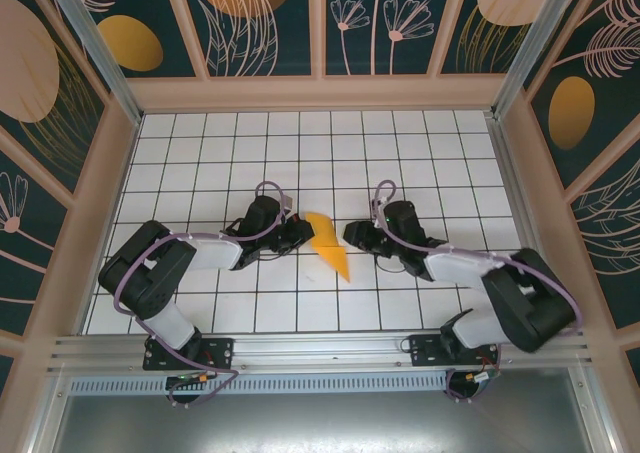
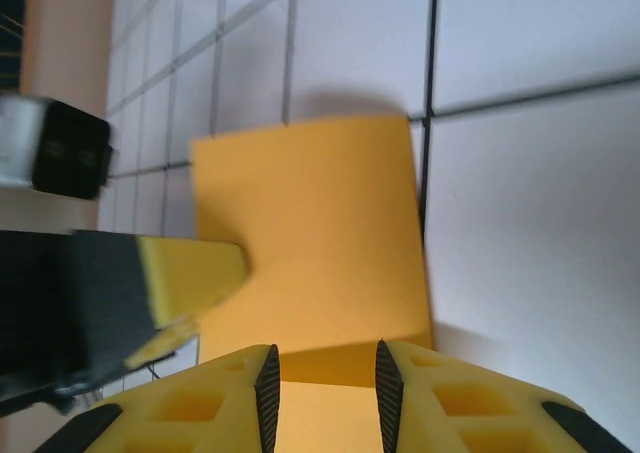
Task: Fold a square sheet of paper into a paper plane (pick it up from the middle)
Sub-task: Fold the wing for the fifth time at the center of the table.
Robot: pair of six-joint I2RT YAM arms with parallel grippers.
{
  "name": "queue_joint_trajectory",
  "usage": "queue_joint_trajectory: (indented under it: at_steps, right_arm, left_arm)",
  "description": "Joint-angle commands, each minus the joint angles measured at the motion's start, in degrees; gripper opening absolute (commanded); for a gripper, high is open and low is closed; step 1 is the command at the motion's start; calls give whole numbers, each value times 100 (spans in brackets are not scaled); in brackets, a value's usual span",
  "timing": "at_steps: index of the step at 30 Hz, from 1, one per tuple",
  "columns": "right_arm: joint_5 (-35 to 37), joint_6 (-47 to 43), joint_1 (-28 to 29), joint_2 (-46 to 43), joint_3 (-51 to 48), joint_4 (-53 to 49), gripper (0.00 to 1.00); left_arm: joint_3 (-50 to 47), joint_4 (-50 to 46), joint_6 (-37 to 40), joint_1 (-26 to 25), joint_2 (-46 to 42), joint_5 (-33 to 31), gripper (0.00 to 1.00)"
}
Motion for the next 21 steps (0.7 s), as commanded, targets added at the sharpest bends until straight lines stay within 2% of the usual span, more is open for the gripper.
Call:
queue_joint_trajectory:
  at_steps: [1,4,9,13,21]
  right_arm:
    - [1644,-548,475,-766,-367,-46,39]
    - [3016,-1213,1257,-1253,-768,482,46]
    - [3249,-2250,2092,-1022,-744,519,43]
    - [3962,-3168,2980,-453,-642,759,43]
    - [5207,-4103,3627,1053,210,306,41]
  left_arm:
    - [112,-120,128,38,-111,-48,2]
    - [157,-137,142,39,-78,-23,2]
    - [189,-144,141,31,-74,-24,2]
    - [228,-172,147,35,-48,5,2]
    - [229,-224,169,39,-63,5,2]
